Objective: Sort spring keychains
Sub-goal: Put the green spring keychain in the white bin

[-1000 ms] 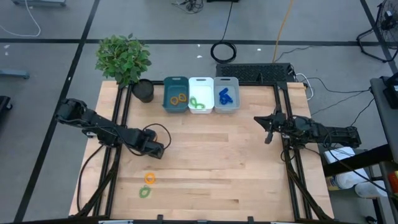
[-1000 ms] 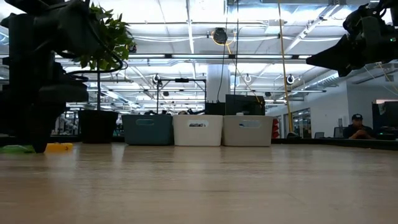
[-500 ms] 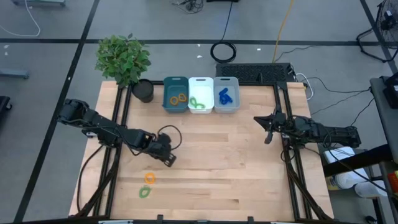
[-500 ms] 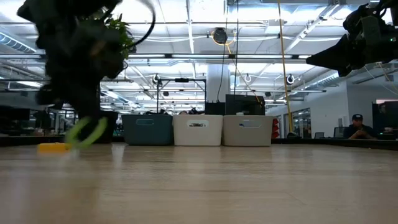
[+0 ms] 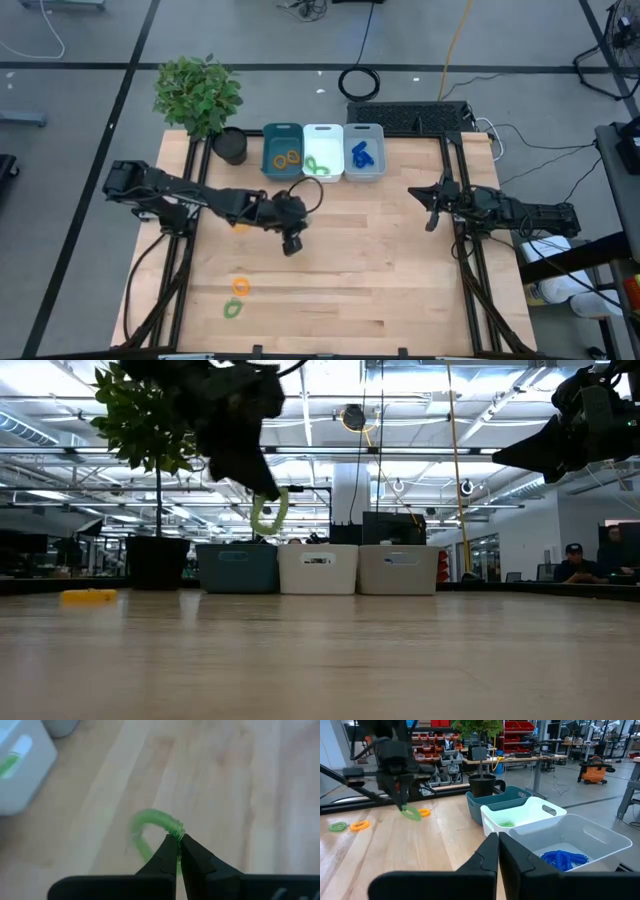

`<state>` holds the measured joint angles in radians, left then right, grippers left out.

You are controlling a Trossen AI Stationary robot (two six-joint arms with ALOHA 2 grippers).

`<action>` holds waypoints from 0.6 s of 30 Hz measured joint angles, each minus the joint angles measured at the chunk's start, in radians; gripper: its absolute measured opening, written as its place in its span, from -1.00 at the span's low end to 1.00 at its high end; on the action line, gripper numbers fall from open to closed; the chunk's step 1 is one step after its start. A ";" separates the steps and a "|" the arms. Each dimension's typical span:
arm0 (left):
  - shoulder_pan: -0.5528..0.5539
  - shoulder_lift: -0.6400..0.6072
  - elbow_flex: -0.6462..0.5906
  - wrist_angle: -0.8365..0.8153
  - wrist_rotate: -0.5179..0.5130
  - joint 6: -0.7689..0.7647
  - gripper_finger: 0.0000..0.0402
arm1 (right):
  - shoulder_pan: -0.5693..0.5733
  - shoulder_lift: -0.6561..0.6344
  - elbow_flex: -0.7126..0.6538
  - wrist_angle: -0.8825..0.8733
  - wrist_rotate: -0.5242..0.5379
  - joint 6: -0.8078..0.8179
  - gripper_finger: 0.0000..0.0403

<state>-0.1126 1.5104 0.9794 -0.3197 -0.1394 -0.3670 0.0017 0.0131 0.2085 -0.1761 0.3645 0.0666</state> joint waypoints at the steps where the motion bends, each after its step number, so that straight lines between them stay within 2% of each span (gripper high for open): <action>1: 0.008 0.015 0.015 -0.001 0.000 0.046 -0.97 | 0.000 0.001 0.000 0.000 0.000 0.000 -1.00; 9: 0.078 0.130 0.156 -0.007 -0.062 0.301 -0.97 | 0.000 0.006 0.001 0.008 0.001 0.000 -1.00; 18: 0.259 0.200 0.254 0.004 -0.065 0.534 -0.97 | 0.000 0.023 0.000 0.006 0.000 0.000 -1.00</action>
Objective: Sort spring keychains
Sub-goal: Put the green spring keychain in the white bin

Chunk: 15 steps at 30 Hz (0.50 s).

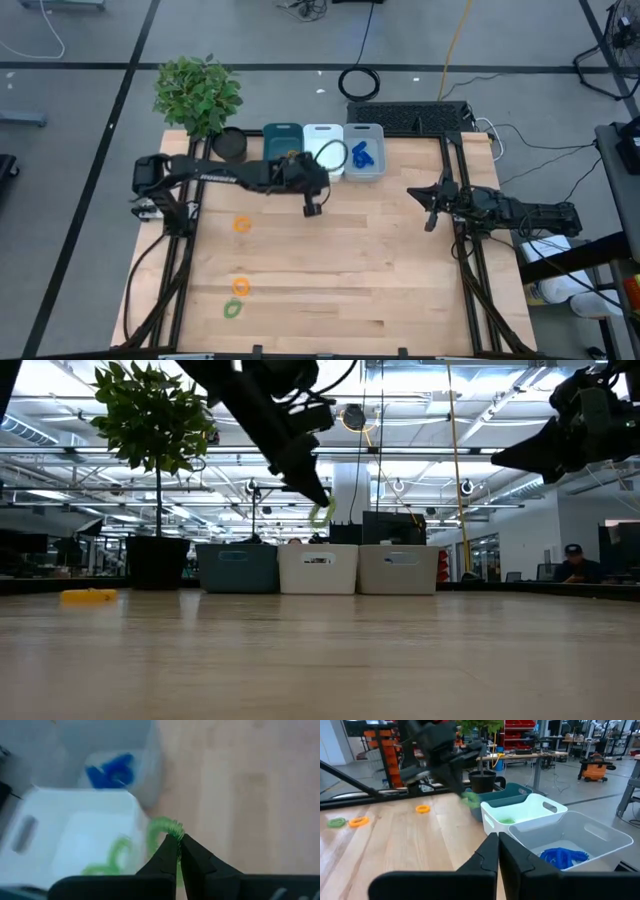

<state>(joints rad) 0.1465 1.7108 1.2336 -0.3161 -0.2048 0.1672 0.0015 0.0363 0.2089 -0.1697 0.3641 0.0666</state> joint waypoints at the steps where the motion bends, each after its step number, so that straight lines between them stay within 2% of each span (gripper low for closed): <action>1: 0.020 0.007 0.007 0.013 0.001 0.022 -0.97 | 0.000 0.002 0.000 0.002 0.000 0.000 -1.00; 8: 0.182 0.008 0.009 0.051 0.060 0.115 -0.97 | 0.000 0.007 0.000 0.001 0.000 0.000 -1.00; 15: 0.297 0.033 0.009 0.138 0.220 0.197 -0.97 | 0.000 0.006 0.000 0.001 0.000 0.000 -1.00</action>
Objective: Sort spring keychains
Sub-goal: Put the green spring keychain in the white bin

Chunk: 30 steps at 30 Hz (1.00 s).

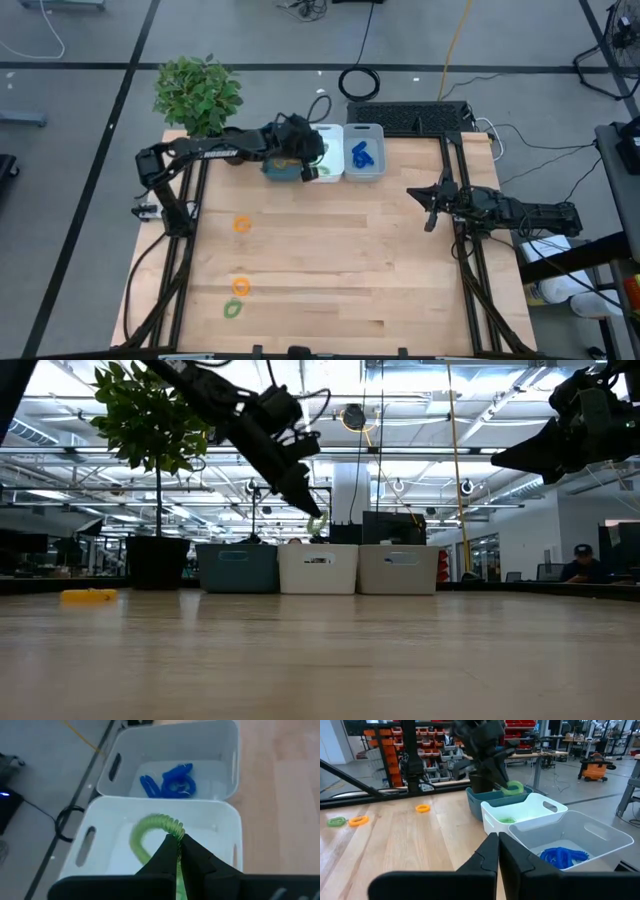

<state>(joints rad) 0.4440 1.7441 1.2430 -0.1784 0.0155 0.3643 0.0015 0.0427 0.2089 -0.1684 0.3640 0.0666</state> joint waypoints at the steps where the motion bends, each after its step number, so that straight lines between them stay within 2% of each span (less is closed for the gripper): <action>1: 0.014 0.012 0.000 0.005 0.026 0.008 -0.97 | 0.000 0.000 0.000 -0.001 0.000 0.000 -1.00; 6: 0.059 0.101 0.049 -0.006 0.079 -0.012 -0.91 | 0.000 0.000 0.000 0.003 0.000 0.000 -1.00; 13: 0.078 0.150 0.145 -0.093 0.138 -0.122 -0.51 | 0.000 0.000 0.000 0.005 0.000 0.000 -1.00; 22: 0.068 0.152 0.150 -0.149 0.151 -0.185 0.02 | 0.000 0.000 0.000 0.006 0.000 0.000 -1.00; 26: 0.047 0.141 0.150 -0.169 0.098 -0.187 0.23 | 0.000 0.000 0.000 0.006 0.000 0.000 -1.00; 30: -0.001 0.114 0.147 -0.176 -0.017 -0.195 0.35 | 0.000 0.000 0.000 0.006 0.000 0.000 -1.00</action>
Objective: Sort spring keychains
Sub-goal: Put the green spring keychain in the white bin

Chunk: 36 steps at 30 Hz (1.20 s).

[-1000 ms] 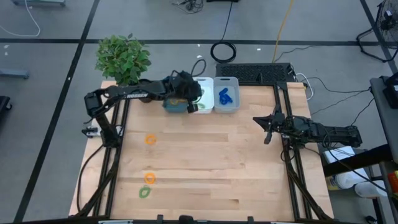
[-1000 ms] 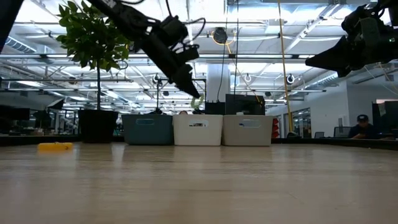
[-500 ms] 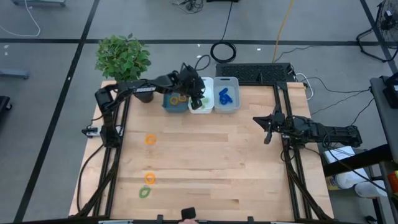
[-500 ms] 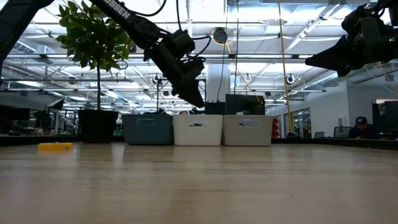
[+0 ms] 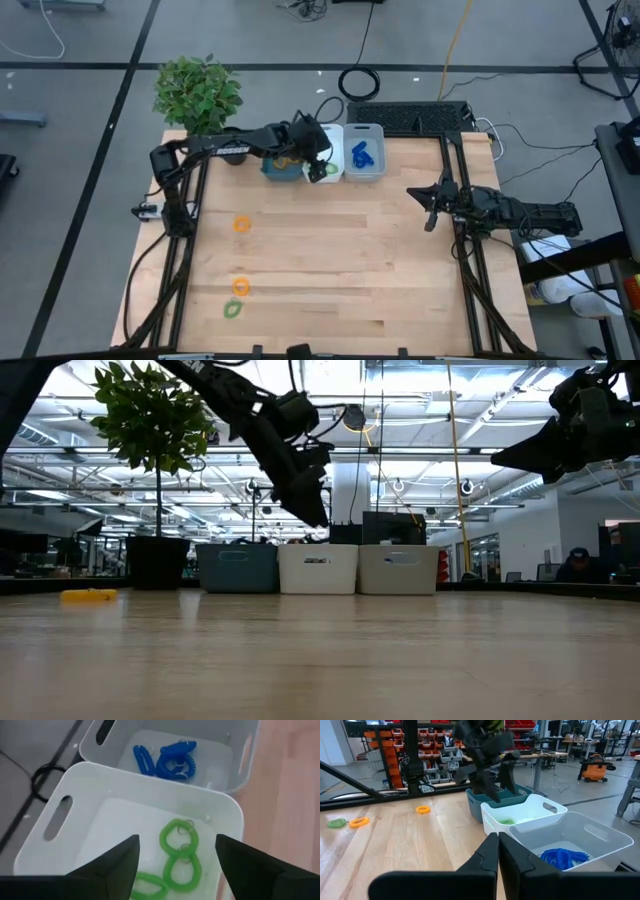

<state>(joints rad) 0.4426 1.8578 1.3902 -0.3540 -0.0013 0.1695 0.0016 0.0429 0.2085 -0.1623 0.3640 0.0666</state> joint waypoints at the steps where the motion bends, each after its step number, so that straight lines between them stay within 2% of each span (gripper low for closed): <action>1: -0.012 -0.007 -0.004 -0.009 -0.025 -0.007 0.36 | 0.000 0.000 0.000 0.000 0.000 0.000 -1.00; 5: -0.054 -0.059 -0.046 -0.046 -0.093 -0.028 0.38 | 0.000 0.000 0.000 0.000 0.001 0.000 -1.00; 10: -0.109 -0.174 -0.203 -0.030 -0.158 -0.085 0.36 | 0.000 0.000 0.000 0.001 0.000 0.000 -1.00; 15: -0.192 -0.335 -0.379 0.020 -0.252 -0.191 0.36 | 0.000 0.000 0.000 0.001 0.000 0.000 -1.00; 19: -0.278 -0.433 -0.457 0.002 -0.292 -0.324 0.36 | 0.000 0.002 0.000 0.001 0.000 0.000 -1.00; 23: -0.351 -0.519 -0.475 -0.125 -0.320 -0.516 0.36 | 0.000 0.002 0.000 0.002 0.000 0.000 -1.00; 27: -0.421 -0.580 -0.478 -0.332 -0.404 -0.712 0.36 | 0.000 0.003 0.000 0.005 0.000 0.000 -1.00; 36: -0.614 -0.694 -0.478 -0.623 -0.449 -1.153 0.36 | 0.000 0.005 0.000 0.017 0.000 0.000 -1.00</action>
<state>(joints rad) -0.1713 1.1638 0.9119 -0.9774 -0.4498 -0.9834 0.0016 0.0483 0.2081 -0.1452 0.3641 0.0666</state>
